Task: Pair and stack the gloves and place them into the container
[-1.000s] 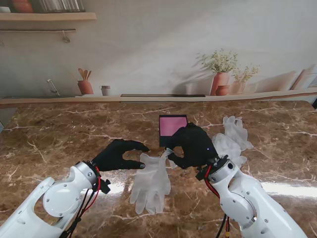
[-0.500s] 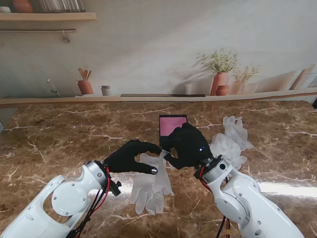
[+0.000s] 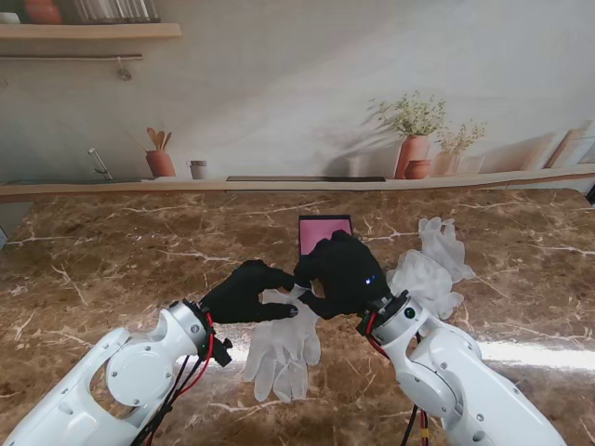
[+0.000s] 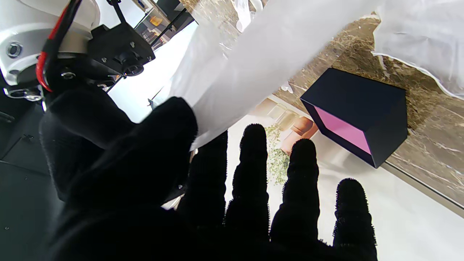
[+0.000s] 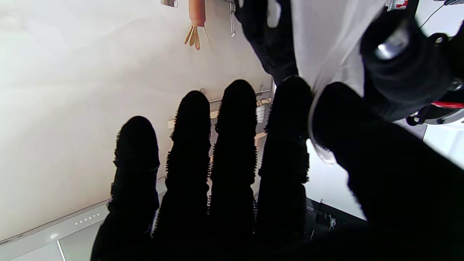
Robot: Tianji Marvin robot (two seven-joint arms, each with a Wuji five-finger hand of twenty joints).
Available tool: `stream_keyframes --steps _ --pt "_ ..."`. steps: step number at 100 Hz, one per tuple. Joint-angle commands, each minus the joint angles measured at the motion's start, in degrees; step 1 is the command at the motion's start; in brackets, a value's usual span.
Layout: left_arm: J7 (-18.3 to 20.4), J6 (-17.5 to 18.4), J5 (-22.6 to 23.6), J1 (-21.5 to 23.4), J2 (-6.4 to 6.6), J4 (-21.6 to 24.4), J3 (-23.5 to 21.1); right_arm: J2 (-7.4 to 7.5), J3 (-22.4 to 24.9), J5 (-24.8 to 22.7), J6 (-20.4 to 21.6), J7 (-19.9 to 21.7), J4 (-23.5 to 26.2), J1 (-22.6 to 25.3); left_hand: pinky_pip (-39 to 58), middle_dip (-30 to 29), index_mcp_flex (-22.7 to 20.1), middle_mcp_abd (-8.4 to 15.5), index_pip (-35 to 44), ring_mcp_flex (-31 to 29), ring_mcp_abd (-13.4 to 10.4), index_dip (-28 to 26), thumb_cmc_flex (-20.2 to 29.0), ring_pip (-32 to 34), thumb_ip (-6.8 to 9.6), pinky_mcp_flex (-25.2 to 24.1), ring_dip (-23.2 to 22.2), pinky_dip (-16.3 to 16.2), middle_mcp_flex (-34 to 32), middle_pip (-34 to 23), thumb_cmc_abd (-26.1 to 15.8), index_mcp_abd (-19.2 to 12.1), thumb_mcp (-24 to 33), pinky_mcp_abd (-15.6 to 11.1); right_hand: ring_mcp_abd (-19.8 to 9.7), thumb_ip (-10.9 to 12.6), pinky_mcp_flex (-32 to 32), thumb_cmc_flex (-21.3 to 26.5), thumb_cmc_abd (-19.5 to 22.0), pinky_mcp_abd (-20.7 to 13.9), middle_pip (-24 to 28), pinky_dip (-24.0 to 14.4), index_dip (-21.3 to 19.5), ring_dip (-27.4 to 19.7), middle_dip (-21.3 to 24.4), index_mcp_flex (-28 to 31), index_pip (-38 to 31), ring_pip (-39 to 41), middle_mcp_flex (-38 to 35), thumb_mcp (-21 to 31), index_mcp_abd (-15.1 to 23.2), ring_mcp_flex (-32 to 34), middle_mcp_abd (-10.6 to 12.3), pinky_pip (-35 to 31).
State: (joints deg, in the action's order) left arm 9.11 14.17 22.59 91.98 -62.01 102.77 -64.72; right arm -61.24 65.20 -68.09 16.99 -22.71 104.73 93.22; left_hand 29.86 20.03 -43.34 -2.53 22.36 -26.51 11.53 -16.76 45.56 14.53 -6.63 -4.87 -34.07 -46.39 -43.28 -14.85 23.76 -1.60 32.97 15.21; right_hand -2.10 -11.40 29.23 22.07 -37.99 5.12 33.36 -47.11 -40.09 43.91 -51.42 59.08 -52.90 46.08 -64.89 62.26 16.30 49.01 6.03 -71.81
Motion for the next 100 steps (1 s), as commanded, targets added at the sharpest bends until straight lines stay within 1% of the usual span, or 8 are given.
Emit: stream_keyframes --steps 1,26,34,49,56,76,86,100 --pt "0.0 -0.1 0.4 0.6 0.16 0.5 -0.5 0.04 0.4 0.3 0.3 1.2 0.3 0.4 2.2 0.6 -2.1 2.4 2.5 -2.8 -1.7 -0.6 3.6 1.5 -2.13 -0.4 -0.9 -0.8 -2.9 -1.4 0.9 -3.5 4.2 -1.6 -1.3 0.7 0.0 -0.7 0.0 0.0 0.8 -1.1 0.6 0.8 -0.4 1.8 -2.6 0.5 -0.9 0.3 1.8 2.2 1.3 -0.3" --pt "-4.6 -0.3 0.5 0.7 -0.93 -0.1 0.2 -0.25 -0.4 2.0 1.3 1.2 0.3 0.4 12.1 8.7 -9.0 1.0 15.8 -15.1 -0.1 0.5 12.0 11.9 -4.81 3.1 -7.2 -2.3 -19.2 -3.2 -5.1 -5.0 1.5 -0.7 -1.2 0.6 0.0 -1.0 0.1 0.0 0.4 -1.1 1.2 0.7 0.0 1.3 -2.2 0.3 -0.7 0.3 1.6 2.1 1.1 -0.3" --pt "-5.8 -0.1 -0.3 0.7 -1.29 -0.4 0.5 -0.52 -0.6 3.5 -0.1 1.8 0.3 0.9 16.0 9.2 -8.9 0.1 19.2 -17.9 0.4 -1.9 11.6 15.0 -5.03 4.4 -8.9 -2.6 -20.9 -4.9 -4.8 -5.5 1.8 -0.2 -0.8 -0.3 -0.3 -1.6 0.1 0.3 -1.2 -0.7 7.2 0.3 4.3 -2.6 -1.4 -0.8 0.6 -1.8 -0.4 1.5 0.6 0.4" --pt "-9.2 -0.7 -1.5 1.1 -2.22 -0.7 0.6 -1.44 -2.0 9.5 -7.8 5.0 0.9 3.7 21.6 10.2 -9.1 -2.0 22.5 -21.1 1.4 -3.7 10.1 18.9 -6.06 6.3 -11.1 -2.5 -23.2 -7.8 -2.9 -5.2 4.8 0.2 -0.1 6.7 -2.9 -9.7 7.8 0.3 -10.1 0.2 1.6 -2.0 11.3 -19.2 32.8 -6.7 16.6 -16.2 -12.5 -3.9 -1.2 4.3" --pt "-10.4 -0.8 -1.8 1.3 -2.56 -0.8 0.7 -1.98 -3.7 11.0 -12.0 3.9 0.1 4.3 23.1 10.0 -9.2 -2.4 23.4 -21.9 1.5 -3.7 9.0 19.4 -6.71 6.8 -11.0 -2.0 -23.9 -8.0 -1.8 -4.9 6.9 0.1 0.4 7.9 -3.1 -11.6 9.3 0.6 -11.2 0.1 2.6 -2.5 12.7 -25.3 36.4 -7.9 21.9 -22.9 -15.8 -5.2 -1.9 4.7" --pt "-11.9 -1.3 -3.2 1.7 -3.07 -0.8 0.7 -2.51 -6.7 11.9 -17.5 1.8 -1.8 5.3 24.8 8.6 -9.8 -2.8 23.8 -23.3 2.1 -1.9 7.4 20.0 -7.49 7.6 -10.7 -1.7 -25.5 -7.8 0.3 -3.3 9.5 -0.4 1.3 8.8 -5.2 -18.9 6.0 1.1 -13.3 0.6 4.4 -4.9 16.5 -34.1 40.1 -12.5 30.3 -17.3 -19.9 -8.7 -2.6 7.5" --pt "-11.4 -1.4 -4.9 1.9 -3.09 -0.5 0.6 -2.70 -8.0 11.1 -19.2 -0.6 -3.2 4.7 24.9 8.2 -9.8 -3.0 23.9 -23.1 2.1 -1.5 7.3 19.9 -7.57 7.3 -10.5 -1.5 -25.5 -7.7 0.4 -3.0 9.8 -0.4 1.5 8.2 -5.0 -15.8 4.1 1.0 -11.2 0.0 3.6 -5.6 17.0 -31.5 37.9 -13.1 27.9 -17.7 -18.3 -7.6 -2.2 7.4" --pt "-11.4 -1.4 -4.1 2.1 -2.99 -0.5 0.1 -3.79 -9.1 11.0 -19.9 -8.5 -5.8 3.6 24.7 8.0 -9.7 -2.7 24.0 -23.1 1.9 -1.4 7.0 19.9 -7.63 7.0 -10.4 -1.3 -25.4 -7.8 0.3 -3.4 9.8 -0.5 1.5 9.2 -1.1 1.4 5.5 1.1 -5.5 -1.7 -2.7 -5.4 15.8 -16.4 24.3 -9.6 14.4 -25.0 -8.2 -0.7 -0.3 3.1"
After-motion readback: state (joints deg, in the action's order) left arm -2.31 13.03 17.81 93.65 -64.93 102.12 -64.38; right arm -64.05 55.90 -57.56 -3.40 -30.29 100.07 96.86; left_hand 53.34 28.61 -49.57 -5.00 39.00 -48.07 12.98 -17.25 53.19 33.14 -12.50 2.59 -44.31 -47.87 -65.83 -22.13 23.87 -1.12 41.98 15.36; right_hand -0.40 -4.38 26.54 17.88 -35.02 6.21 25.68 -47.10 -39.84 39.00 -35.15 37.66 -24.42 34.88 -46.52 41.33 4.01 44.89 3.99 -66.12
